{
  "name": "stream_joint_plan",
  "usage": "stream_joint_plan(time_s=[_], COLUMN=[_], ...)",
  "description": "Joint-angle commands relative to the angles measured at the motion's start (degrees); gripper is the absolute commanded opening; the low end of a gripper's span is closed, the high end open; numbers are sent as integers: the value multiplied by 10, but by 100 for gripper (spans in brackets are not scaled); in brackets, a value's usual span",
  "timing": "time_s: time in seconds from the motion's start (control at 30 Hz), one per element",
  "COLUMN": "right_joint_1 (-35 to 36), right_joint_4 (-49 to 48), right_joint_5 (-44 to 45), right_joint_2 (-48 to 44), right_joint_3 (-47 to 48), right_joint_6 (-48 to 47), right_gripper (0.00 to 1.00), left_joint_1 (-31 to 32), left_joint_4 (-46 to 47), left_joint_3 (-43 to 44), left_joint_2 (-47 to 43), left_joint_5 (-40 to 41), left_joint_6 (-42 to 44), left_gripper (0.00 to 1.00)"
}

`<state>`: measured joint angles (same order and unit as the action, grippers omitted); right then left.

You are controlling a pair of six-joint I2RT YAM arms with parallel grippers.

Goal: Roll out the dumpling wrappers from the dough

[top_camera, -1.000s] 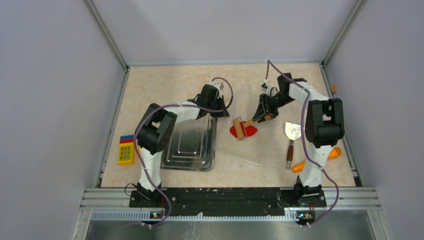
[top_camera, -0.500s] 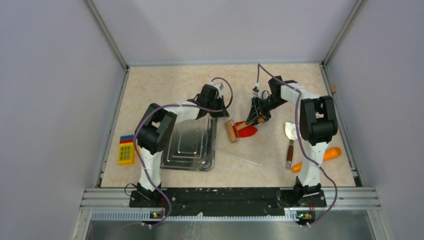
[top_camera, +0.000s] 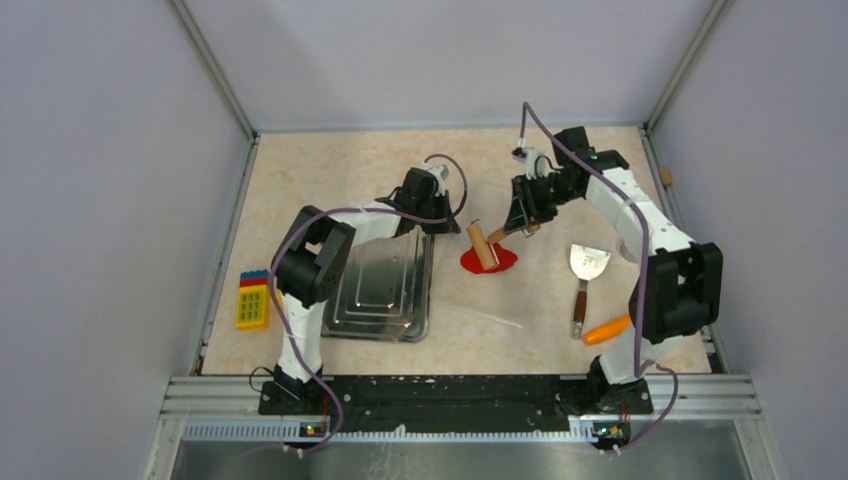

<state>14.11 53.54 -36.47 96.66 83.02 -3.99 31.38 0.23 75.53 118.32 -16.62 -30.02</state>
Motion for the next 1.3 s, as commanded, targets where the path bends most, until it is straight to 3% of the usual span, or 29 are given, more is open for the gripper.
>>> stream_joint_plan(time_s=[0.0,0.27,0.43,0.73,1.27], right_joint_1=[-29,-53,-76,-137,-198], right_joint_4=[-4,-35,-44,-8,-8], right_joint_5=[24,25,125,289,351], right_joint_2=[-31,19,70,118,106], right_joint_3=[-33,-53,-71,-68,-93], right_joint_6=[12,33,69,43,-4], right_gripper=[0,0,0,0,0], left_joint_1=[2,2,4,3,3], left_joint_4=[-44,-43,-41,-36,-36], left_joint_3=[-4,-12,-17,-28,-28], left_joint_2=[38,32,28,16,17], left_joint_5=[25,26,26,31,26], left_joint_6=[24,31,33,37,35], left_gripper=[0,0,0,0,0])
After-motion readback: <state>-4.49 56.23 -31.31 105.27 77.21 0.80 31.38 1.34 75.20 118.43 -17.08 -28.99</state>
